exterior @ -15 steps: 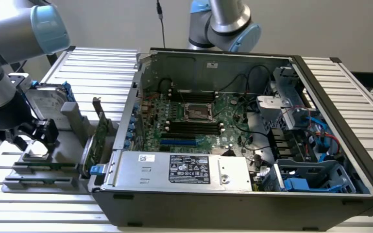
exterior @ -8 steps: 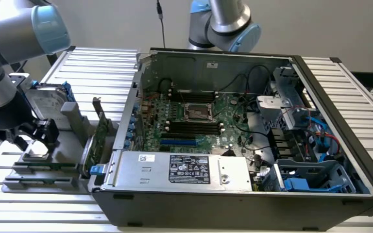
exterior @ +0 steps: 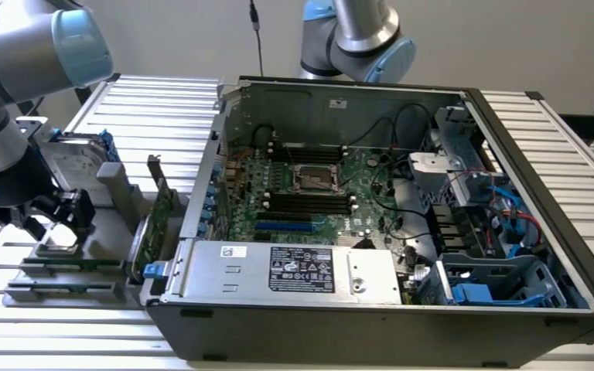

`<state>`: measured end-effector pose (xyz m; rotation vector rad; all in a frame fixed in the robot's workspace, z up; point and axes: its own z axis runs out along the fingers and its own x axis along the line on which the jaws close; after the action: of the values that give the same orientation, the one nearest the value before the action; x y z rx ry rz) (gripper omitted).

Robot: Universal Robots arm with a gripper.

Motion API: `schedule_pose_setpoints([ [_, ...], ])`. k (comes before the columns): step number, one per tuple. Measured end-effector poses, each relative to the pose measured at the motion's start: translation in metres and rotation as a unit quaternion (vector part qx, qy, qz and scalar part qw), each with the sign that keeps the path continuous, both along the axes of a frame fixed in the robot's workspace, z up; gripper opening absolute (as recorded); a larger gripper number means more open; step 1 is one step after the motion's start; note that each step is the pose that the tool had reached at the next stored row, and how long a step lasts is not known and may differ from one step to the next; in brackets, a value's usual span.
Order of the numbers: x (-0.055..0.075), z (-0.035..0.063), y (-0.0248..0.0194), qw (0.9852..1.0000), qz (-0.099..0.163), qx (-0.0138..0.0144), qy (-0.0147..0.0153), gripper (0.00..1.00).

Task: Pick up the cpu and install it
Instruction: 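Pick up the cpu and move it towards the insertion slot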

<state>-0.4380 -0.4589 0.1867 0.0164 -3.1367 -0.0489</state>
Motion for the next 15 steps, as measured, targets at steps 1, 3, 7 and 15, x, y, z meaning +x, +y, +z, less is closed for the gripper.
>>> schedule_pose_setpoints([
  [1,0.0000,-0.0003,0.0001,1.0000,0.000,0.0000,0.0000,0.71],
  [3,0.0000,-0.0008,0.0002,1.0000,0.000,0.0000,0.0000,0.71],
  [7,0.0002,-0.0014,0.0008,1.0000,0.000,0.0000,-0.0002,0.71],
  [15,0.0008,-0.0013,0.0010,1.0000,-0.001,0.0000,-0.0001,0.71],
])
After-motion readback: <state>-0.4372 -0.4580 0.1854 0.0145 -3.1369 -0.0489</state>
